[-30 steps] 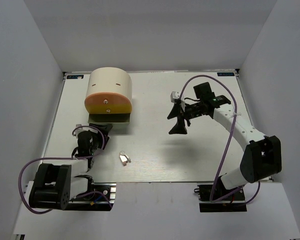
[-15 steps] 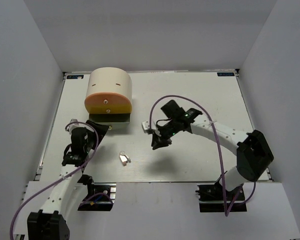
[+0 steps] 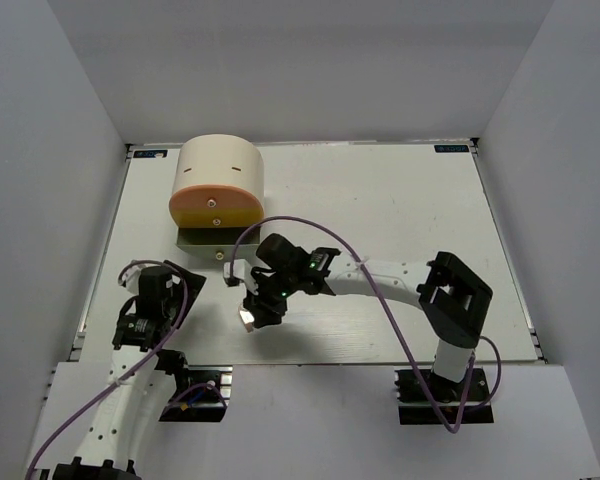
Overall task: Sort the stationery into containers
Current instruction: Pick up the stapler from the center of the board.
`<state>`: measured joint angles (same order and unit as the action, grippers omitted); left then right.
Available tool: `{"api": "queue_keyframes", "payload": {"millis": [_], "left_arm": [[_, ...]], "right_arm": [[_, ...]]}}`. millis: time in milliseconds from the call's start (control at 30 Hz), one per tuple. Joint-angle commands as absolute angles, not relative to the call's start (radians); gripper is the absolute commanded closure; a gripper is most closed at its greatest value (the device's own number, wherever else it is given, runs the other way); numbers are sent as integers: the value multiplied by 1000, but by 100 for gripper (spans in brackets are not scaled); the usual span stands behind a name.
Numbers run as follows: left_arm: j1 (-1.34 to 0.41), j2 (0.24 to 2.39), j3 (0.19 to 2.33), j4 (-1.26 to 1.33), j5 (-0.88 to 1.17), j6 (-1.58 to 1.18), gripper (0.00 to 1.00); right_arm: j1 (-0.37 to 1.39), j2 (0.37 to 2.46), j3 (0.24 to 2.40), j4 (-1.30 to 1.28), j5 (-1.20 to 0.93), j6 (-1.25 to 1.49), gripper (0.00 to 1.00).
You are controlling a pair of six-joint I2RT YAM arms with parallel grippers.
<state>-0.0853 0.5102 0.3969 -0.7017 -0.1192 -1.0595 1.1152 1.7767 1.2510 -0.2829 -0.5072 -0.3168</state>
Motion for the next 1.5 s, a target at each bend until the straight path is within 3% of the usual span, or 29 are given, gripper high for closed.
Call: {"api": "queue_keyframes", "payload": {"millis": [0, 133, 800, 933, 1133, 1233, 1467], "left_arm": [[-86, 511, 462, -804, -212, -1109, 3], [-86, 476, 462, -813, -255, -1109, 3], [-86, 466, 462, -813, -245, -1109, 3], [-86, 466, 462, -813, -245, -1118, 3], [-86, 456, 462, -813, -245, -1118, 3], [-86, 456, 451, -804, -235, -1127, 3], [-86, 445, 423, -782, -216, -1137, 3]], "right_arm": [[1146, 1808, 1324, -189, -347, -72, 49], [1164, 1855, 1377, -221, -276, 41, 34], [1244, 2029, 1424, -210, 52, 143, 34], [1261, 2048, 1411, -207, 130, 143, 49], [1255, 1968, 1359, -195, 86, 66, 77], [1247, 1862, 1319, -161, 83, 5, 83], [1210, 1683, 1278, -66, 146, -228, 84]]}}
